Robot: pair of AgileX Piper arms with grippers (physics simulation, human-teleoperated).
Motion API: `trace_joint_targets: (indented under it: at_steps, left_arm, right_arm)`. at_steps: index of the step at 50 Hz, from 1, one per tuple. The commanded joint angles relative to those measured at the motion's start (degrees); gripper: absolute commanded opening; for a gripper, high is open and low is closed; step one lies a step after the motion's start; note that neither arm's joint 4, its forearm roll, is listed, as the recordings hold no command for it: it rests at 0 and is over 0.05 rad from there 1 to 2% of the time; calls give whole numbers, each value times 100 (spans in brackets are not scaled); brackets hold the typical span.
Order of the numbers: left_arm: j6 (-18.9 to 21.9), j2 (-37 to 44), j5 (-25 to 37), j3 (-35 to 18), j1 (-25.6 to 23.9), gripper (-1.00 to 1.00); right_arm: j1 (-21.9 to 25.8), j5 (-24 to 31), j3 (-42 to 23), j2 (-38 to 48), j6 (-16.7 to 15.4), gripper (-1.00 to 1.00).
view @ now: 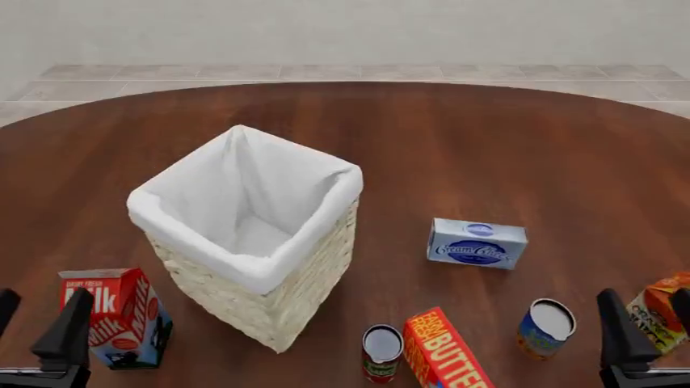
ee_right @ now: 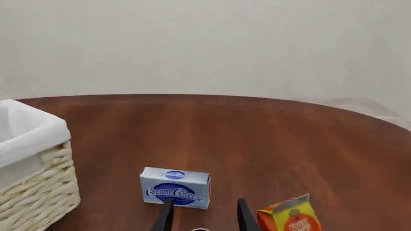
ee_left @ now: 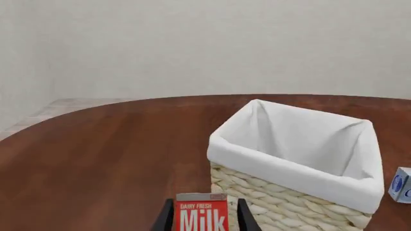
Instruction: Pick up the alphabet soup and the tomato sauce, and put them in the basket.
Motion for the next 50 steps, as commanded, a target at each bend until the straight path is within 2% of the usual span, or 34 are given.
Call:
trace_joint_targets:
  at_steps: [1,32,38,43,45,48,50]
  left_arm:
    - [0,28,-7,-16,0,100]
    - [0,28,-7,-16,0,100]
    - [0,28,-7,-16,0,100]
    - [0,28,-7,-16,0,100]
    - [0,28,-7,-16,0,100]
    - [0,28,-7,-16,0,100]
    - [0,28,-7,-16,0,100]
  right_arm:
    - [2,-28,-15,67,24,100]
    - [1,-61,-57,188,44,100]
    - [-8,33,-193,220,40,100]
    - [29,26,-360,461,164,100]
    - [72,57,-426,516,83,100]
    - [99,84,-554,755,282,100]
    - [151,135,-632,771,197,100]
